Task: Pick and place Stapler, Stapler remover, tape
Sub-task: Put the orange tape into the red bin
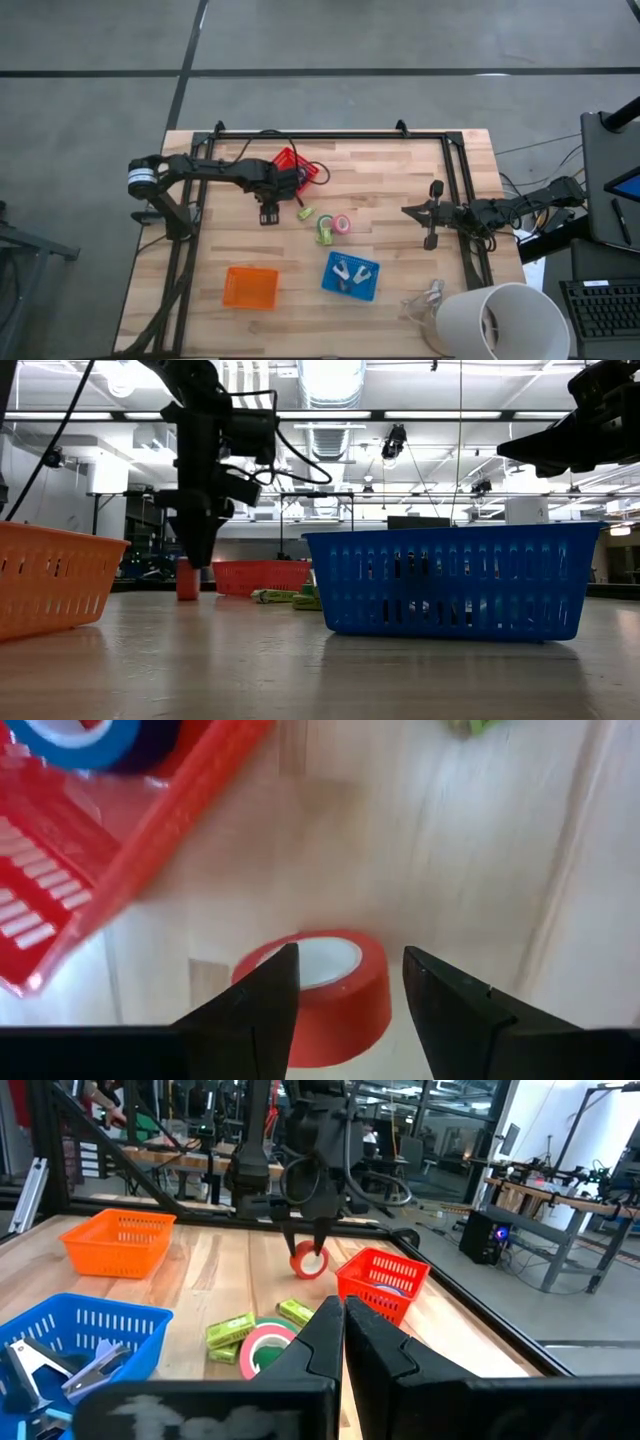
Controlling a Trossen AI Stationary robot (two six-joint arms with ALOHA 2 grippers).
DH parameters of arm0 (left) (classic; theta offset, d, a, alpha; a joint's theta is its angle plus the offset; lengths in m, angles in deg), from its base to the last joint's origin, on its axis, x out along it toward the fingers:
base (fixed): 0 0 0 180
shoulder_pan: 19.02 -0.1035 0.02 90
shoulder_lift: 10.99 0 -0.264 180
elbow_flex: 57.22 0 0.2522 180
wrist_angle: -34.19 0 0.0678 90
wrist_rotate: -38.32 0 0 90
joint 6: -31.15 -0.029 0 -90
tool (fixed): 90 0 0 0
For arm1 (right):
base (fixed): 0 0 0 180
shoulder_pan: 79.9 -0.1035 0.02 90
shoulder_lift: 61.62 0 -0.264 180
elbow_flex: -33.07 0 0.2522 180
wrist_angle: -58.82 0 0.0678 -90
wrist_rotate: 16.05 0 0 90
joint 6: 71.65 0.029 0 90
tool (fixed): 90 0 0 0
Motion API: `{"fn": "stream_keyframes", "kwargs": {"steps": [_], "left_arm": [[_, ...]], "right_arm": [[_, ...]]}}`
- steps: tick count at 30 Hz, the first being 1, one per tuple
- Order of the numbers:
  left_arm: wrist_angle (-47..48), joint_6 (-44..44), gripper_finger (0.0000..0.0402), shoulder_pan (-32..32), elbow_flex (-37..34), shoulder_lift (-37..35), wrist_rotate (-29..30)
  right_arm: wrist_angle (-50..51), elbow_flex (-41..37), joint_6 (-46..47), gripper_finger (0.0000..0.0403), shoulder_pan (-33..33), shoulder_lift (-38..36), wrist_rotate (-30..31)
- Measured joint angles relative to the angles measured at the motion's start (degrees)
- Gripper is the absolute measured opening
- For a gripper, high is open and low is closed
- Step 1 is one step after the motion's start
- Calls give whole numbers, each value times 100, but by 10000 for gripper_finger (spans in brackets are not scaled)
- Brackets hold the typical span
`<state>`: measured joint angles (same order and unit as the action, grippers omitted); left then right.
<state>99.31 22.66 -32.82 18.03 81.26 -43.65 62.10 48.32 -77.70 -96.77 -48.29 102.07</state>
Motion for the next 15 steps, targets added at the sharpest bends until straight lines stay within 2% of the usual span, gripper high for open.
{"fn": "stream_keyframes", "kwargs": {"steps": [4,9,15], "left_arm": [[362,295,181,0,-2,0,-46],[812,573,181,0,-4,0,212],[949,706,181,0,-28,0,359]], "right_arm": [[0,0,0,8,-1,-1,-1],[0,0,0,8,1,0,0],[0,0,0,8,1,-1,1]]}}
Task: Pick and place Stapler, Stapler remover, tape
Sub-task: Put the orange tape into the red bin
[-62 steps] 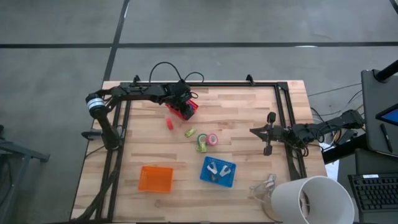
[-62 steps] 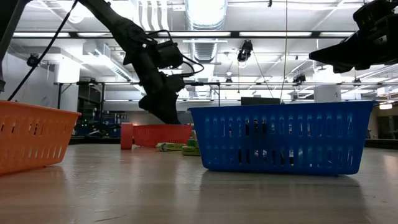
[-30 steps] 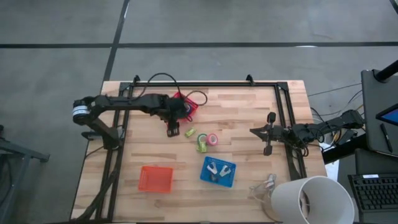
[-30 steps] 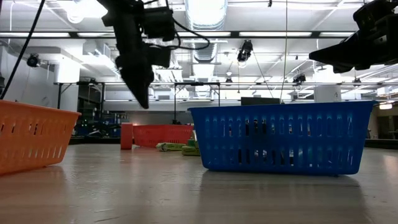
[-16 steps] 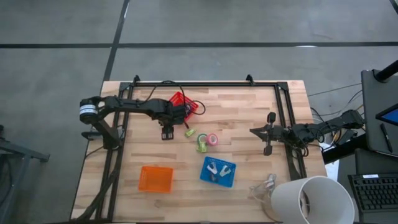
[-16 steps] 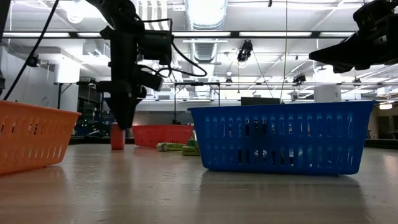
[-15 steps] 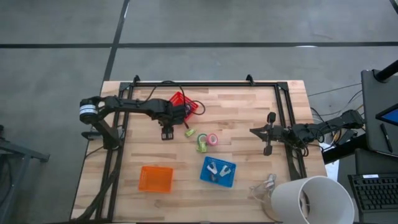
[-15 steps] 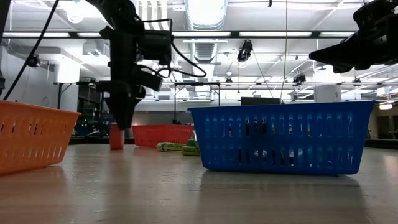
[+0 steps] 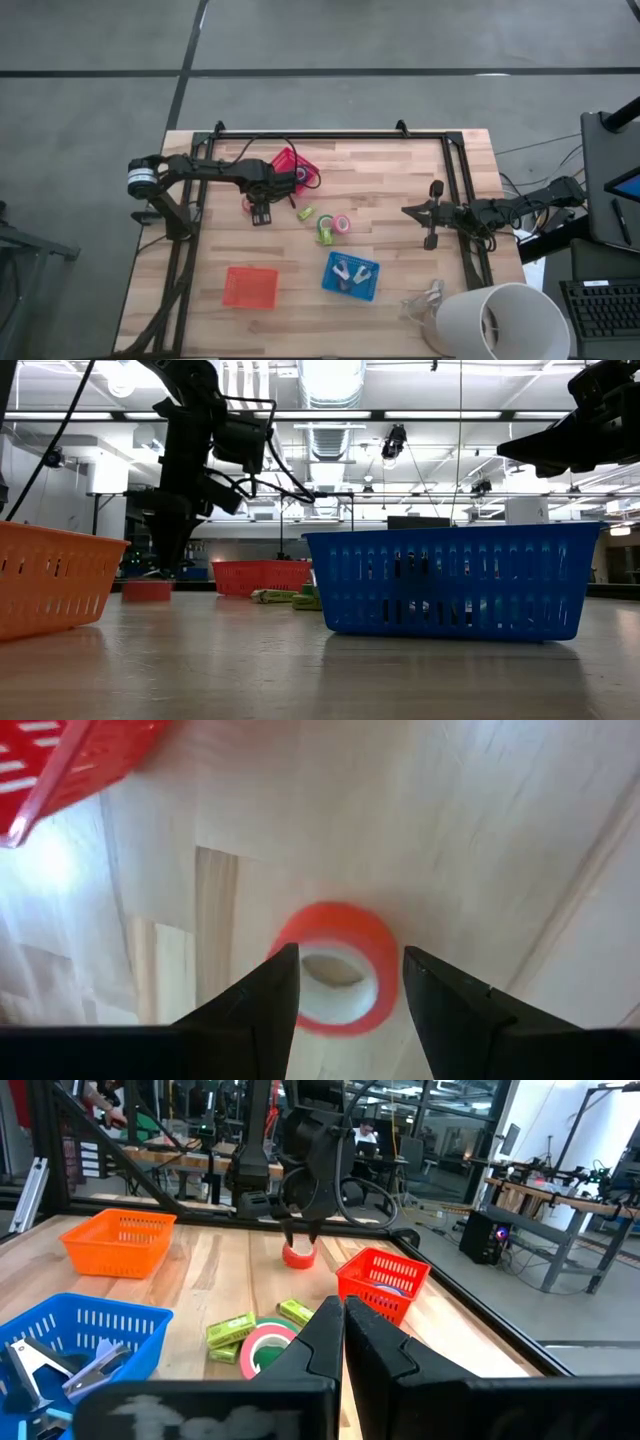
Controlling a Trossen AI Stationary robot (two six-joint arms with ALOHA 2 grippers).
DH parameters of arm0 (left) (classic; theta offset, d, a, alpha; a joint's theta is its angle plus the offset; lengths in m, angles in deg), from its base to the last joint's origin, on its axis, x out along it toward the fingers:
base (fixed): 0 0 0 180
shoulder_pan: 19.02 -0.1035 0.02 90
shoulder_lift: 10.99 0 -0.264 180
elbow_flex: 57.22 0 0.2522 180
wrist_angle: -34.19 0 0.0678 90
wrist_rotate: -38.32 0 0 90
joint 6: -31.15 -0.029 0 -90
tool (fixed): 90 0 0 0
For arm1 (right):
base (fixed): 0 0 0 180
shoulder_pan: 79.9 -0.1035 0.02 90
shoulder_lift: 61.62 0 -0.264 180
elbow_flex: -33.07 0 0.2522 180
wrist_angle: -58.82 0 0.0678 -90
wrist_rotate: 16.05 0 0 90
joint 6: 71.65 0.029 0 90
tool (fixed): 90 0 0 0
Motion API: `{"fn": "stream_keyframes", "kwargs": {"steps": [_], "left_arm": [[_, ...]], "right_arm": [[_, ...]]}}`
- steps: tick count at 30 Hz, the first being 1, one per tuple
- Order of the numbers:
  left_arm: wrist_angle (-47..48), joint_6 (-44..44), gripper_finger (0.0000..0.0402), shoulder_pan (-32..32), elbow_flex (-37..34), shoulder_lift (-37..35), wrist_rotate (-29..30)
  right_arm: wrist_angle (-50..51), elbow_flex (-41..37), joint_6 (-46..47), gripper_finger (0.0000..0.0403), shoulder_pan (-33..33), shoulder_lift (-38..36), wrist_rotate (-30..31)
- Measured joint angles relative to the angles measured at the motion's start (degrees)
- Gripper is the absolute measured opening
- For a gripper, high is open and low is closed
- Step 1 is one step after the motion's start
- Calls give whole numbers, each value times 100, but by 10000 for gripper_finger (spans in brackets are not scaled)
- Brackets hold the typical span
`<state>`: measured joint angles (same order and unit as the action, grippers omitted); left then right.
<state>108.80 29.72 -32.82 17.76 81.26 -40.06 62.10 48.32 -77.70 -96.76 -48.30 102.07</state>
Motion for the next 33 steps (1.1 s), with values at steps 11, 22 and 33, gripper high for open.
{"fn": "stream_keyframes", "kwargs": {"steps": [11,22,33], "left_arm": [[14,732,181,0,-545,0,-611],[-699,622,154,-7,-1114,-4,-534],[-748,340,40,0,-1060,-24,-571]], "right_arm": [[0,0,1,8,-1,1,-1],[0,0,1,8,-2,1,0],[0,0,0,8,0,1,-1]]}}
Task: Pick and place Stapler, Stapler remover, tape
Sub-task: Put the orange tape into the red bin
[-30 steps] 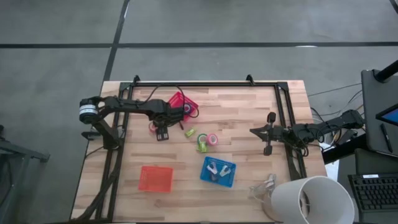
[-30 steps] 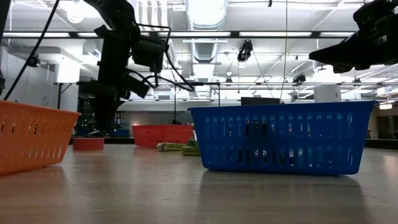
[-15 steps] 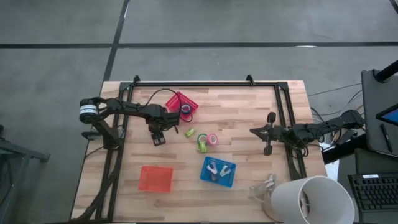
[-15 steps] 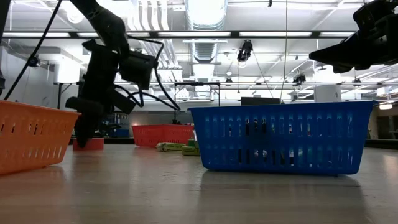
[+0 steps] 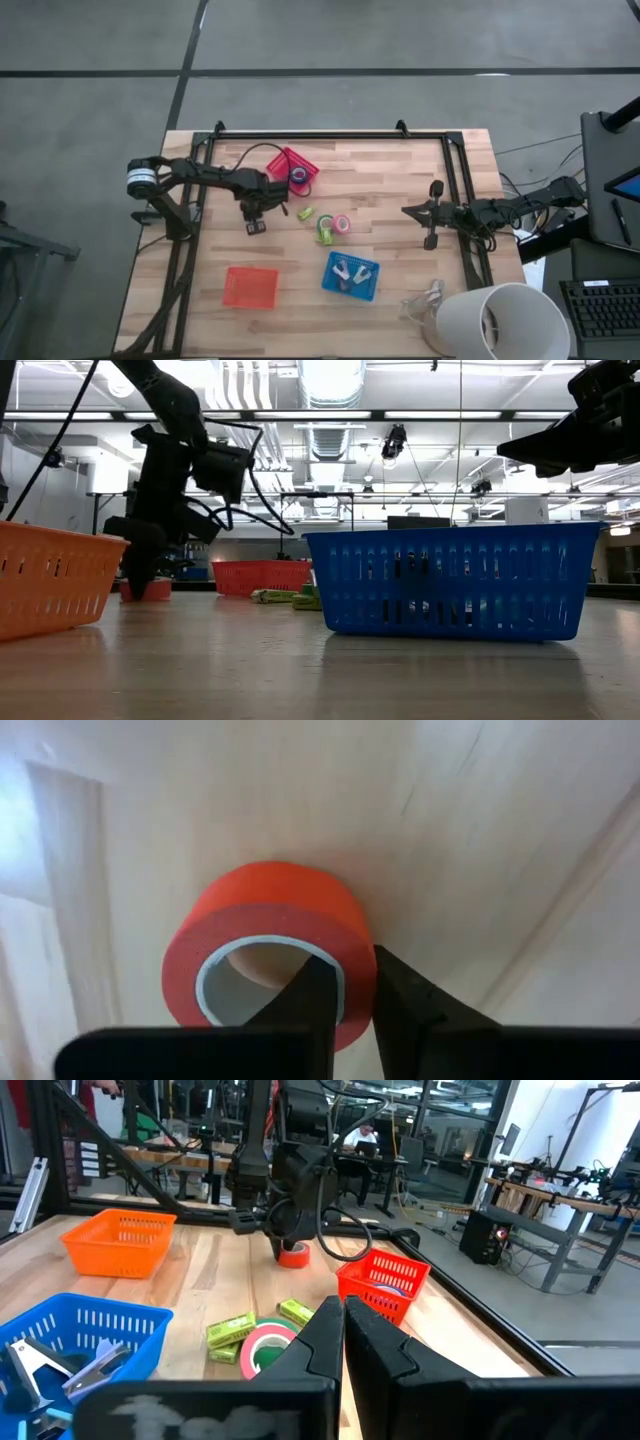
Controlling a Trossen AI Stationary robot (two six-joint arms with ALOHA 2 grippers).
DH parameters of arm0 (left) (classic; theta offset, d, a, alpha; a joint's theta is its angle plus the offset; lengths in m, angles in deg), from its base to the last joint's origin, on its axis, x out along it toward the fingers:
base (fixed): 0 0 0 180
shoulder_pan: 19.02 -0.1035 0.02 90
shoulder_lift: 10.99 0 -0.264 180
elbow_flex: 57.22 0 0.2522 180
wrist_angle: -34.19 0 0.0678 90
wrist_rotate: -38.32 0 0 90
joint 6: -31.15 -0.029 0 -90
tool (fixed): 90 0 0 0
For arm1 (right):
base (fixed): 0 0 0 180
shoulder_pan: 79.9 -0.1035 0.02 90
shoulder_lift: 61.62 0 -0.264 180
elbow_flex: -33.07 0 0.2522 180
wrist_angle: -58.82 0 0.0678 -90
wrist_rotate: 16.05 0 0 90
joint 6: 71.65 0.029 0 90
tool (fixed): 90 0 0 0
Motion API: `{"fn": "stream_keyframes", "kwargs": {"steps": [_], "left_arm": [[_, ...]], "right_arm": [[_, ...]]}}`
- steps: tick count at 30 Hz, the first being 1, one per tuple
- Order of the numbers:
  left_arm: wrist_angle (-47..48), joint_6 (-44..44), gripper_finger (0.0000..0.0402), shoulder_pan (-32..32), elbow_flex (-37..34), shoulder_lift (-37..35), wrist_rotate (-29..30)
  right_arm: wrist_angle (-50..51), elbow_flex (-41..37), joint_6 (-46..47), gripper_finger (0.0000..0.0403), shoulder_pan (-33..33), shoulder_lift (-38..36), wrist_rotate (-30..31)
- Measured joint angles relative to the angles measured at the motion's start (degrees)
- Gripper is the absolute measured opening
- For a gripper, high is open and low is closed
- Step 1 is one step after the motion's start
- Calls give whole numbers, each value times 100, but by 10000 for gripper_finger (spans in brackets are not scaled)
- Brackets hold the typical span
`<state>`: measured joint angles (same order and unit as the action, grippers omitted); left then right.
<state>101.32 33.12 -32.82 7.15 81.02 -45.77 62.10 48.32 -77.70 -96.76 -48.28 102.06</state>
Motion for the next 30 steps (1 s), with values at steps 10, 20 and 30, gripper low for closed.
{"fn": "stream_keyframes", "kwargs": {"steps": [10,20,30], "left_arm": [[343,-184,62,-7,928,-20,357],[-17,-846,51,-337,2120,-16,665],[-579,-1064,56,-926,2691,560,199]], "right_arm": [[0,0,0,8,-1,-1,0],[0,0,0,8,0,0,0],[0,0,0,8,-1,-1,0]]}}
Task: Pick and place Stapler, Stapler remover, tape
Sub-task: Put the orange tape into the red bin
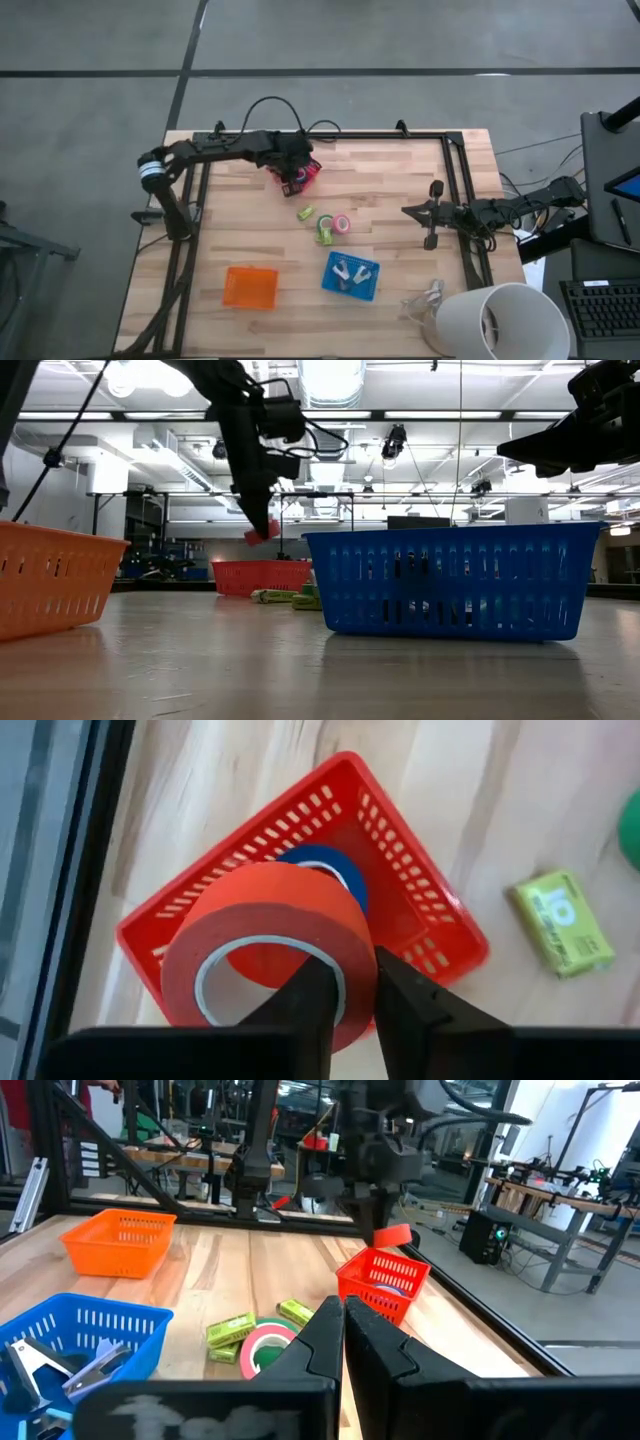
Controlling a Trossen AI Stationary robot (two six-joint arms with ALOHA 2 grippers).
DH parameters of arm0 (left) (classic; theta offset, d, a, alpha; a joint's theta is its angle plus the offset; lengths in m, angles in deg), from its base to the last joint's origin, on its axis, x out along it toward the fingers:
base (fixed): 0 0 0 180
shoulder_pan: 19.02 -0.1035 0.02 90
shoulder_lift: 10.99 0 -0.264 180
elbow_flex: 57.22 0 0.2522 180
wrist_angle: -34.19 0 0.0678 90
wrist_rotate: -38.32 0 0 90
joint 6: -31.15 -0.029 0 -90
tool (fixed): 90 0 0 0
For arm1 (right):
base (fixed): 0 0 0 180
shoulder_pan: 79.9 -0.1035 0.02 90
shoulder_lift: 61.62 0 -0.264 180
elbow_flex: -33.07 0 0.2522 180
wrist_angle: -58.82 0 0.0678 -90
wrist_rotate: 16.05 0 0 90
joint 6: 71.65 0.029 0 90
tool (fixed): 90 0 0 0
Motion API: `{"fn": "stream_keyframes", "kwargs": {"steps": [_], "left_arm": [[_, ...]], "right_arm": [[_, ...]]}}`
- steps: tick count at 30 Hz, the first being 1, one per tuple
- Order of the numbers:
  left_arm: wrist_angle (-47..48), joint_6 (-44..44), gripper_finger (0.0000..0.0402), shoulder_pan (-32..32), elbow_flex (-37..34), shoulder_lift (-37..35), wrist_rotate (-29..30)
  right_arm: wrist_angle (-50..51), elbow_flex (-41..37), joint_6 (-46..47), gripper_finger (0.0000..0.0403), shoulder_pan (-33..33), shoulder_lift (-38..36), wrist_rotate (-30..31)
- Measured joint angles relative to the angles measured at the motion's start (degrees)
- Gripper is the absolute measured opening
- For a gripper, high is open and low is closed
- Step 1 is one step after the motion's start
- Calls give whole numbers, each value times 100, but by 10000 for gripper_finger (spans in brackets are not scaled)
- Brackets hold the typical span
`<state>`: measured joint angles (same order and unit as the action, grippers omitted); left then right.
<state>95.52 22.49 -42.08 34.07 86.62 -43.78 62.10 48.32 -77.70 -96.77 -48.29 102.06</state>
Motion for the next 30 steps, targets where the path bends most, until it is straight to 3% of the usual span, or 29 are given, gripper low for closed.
{"fn": "stream_keyframes", "kwargs": {"steps": [5,13,30], "left_arm": [[-19,-27,56,-195,247,462,-409],[8,-47,82,-274,502,1102,-444],[236,-26,80,-294,729,1197,-582]], "right_arm": [[0,0,0,8,-1,1,-1],[0,0,0,8,-1,-1,0],[0,0,0,8,1,0,0]]}}
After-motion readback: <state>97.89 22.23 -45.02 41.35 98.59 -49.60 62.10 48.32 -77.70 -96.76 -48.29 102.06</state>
